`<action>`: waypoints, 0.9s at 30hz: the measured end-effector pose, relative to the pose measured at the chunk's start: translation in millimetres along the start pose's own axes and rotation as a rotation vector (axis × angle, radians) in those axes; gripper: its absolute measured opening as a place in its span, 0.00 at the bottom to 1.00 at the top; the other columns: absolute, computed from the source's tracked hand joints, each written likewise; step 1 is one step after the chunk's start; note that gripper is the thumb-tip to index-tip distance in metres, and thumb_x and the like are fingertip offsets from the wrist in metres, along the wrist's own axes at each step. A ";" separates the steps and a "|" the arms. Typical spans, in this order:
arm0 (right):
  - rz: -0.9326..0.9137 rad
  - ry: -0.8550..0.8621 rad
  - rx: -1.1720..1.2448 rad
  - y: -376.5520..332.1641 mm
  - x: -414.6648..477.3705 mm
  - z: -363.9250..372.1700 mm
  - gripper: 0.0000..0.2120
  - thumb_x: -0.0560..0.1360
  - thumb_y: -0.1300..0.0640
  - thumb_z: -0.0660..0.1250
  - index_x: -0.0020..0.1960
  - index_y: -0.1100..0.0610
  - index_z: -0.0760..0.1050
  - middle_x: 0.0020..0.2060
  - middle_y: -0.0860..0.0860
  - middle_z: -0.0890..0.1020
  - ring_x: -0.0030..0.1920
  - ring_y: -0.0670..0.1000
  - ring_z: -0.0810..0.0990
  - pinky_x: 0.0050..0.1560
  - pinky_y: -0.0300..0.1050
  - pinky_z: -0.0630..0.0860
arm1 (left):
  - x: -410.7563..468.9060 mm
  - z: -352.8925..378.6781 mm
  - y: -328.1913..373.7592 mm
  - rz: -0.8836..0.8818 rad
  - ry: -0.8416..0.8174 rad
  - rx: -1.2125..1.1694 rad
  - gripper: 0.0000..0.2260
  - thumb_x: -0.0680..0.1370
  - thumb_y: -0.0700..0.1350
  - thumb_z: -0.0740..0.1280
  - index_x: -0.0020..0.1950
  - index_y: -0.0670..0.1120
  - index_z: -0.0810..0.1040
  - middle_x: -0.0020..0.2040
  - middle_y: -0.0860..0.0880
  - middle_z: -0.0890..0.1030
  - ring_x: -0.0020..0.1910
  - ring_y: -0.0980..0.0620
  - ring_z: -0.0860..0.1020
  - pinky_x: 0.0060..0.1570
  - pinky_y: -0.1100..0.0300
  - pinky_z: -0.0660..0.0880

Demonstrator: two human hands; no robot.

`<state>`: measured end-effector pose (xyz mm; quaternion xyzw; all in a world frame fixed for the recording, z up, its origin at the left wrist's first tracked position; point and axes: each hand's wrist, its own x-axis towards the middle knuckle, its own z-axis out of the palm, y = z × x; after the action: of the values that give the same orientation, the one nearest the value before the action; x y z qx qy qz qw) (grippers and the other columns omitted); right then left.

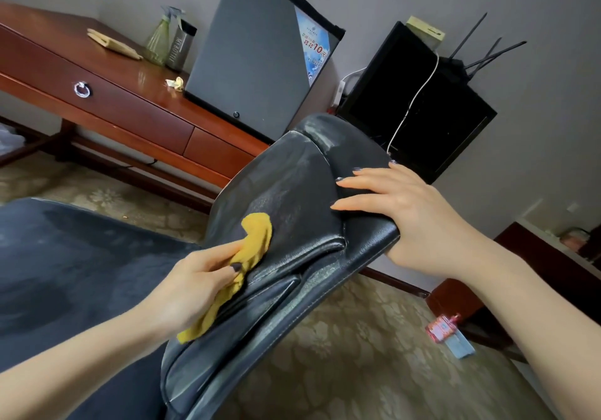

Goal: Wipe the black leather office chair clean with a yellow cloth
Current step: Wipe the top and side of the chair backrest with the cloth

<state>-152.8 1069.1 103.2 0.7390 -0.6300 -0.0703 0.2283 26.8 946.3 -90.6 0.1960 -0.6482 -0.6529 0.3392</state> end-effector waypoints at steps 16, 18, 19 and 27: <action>0.015 0.006 0.038 -2.8 -0.8 -1.6 0.40 0.56 0.69 0.77 0.64 0.45 0.74 0.62 0.44 0.75 0.67 0.49 0.69 0.70 0.52 0.55 | 37.3 25.9 63.7 0.459 -0.177 0.516 0.23 0.77 0.30 0.54 0.60 0.54 0.75 0.46 0.45 0.78 0.43 0.46 0.72 0.49 0.50 0.71; 0.023 0.008 0.042 -3.0 -1.7 -1.0 0.40 0.57 0.70 0.76 0.65 0.45 0.74 0.62 0.44 0.75 0.67 0.48 0.68 0.70 0.52 0.56 | 36.7 21.2 55.6 0.439 -0.169 0.529 0.22 0.77 0.31 0.54 0.62 0.54 0.74 0.50 0.45 0.79 0.48 0.44 0.74 0.52 0.48 0.71; 0.027 0.014 0.043 -2.8 -2.1 -1.2 0.41 0.57 0.71 0.75 0.65 0.45 0.74 0.63 0.44 0.74 0.67 0.47 0.67 0.70 0.53 0.57 | 36.0 18.9 51.3 0.427 -0.168 0.536 0.21 0.78 0.32 0.55 0.62 0.54 0.73 0.51 0.44 0.79 0.49 0.43 0.74 0.53 0.48 0.70; 0.047 -0.020 0.005 -3.6 -2.2 -1.5 0.38 0.55 0.69 0.77 0.60 0.44 0.77 0.63 0.45 0.75 0.68 0.50 0.69 0.70 0.52 0.54 | 24.5 7.9 35.6 0.260 -0.153 0.469 0.17 0.78 0.31 0.53 0.56 0.44 0.77 0.30 0.53 0.68 0.28 0.57 0.63 0.28 0.72 0.62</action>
<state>-149.4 1072.0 102.6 0.7237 -0.6497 -0.0708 0.2216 11.1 937.3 -50.6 0.1345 -0.8251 -0.4490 0.3154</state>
